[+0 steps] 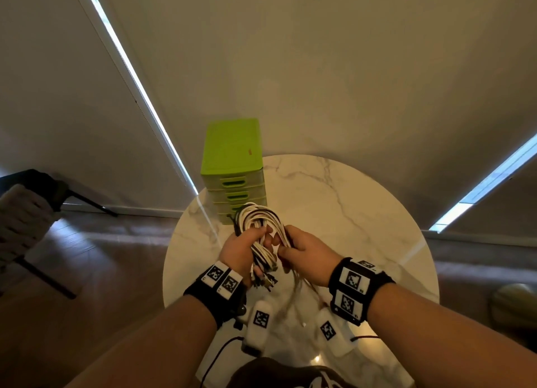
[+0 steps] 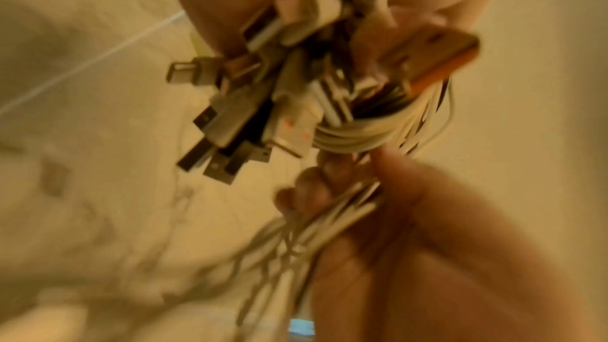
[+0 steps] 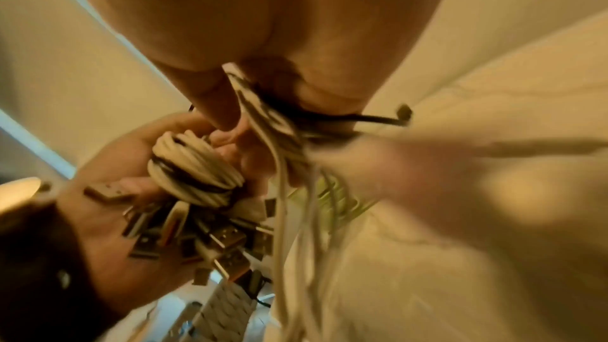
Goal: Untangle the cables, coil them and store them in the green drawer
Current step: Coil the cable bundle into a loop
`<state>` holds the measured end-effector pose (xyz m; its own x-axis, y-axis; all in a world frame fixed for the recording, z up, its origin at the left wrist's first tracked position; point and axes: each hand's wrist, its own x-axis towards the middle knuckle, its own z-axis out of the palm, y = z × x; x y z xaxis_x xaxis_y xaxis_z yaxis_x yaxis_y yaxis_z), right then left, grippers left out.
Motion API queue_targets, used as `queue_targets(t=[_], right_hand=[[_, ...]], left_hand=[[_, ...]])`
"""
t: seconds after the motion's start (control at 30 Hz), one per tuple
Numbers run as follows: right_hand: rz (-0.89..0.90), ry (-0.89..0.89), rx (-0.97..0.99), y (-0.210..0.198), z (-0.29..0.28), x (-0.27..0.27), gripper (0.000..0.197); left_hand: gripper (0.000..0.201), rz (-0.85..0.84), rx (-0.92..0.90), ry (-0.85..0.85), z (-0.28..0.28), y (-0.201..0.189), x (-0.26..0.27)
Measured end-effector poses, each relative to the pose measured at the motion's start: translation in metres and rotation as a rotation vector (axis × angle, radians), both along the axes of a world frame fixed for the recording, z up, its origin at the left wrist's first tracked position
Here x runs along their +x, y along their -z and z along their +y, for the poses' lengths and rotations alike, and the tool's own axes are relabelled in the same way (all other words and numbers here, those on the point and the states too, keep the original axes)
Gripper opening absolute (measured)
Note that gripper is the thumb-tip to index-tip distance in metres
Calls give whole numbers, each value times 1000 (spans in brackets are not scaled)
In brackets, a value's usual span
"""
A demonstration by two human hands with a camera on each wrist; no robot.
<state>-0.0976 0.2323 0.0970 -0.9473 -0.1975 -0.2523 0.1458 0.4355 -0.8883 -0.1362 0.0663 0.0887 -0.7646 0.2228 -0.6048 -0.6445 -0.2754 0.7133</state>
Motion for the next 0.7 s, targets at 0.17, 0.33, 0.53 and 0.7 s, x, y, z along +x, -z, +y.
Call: queue_targets(t=[0.17,0.33,0.53,0.7], right_hand=[[19,51,70,2,4,6,23],[129,-93,417,-14,-8,3,34],[193,-351,760,-25,-7,5,30],[277,-419,700,-15,0,11,47]], left_hand=[[20,-10,86,-86,-1,-8,-4],[30,237,-143,54,6,-19,6],[26,269,-313,68,9,-20,8],[15,154,-151,18,9,-20,10]])
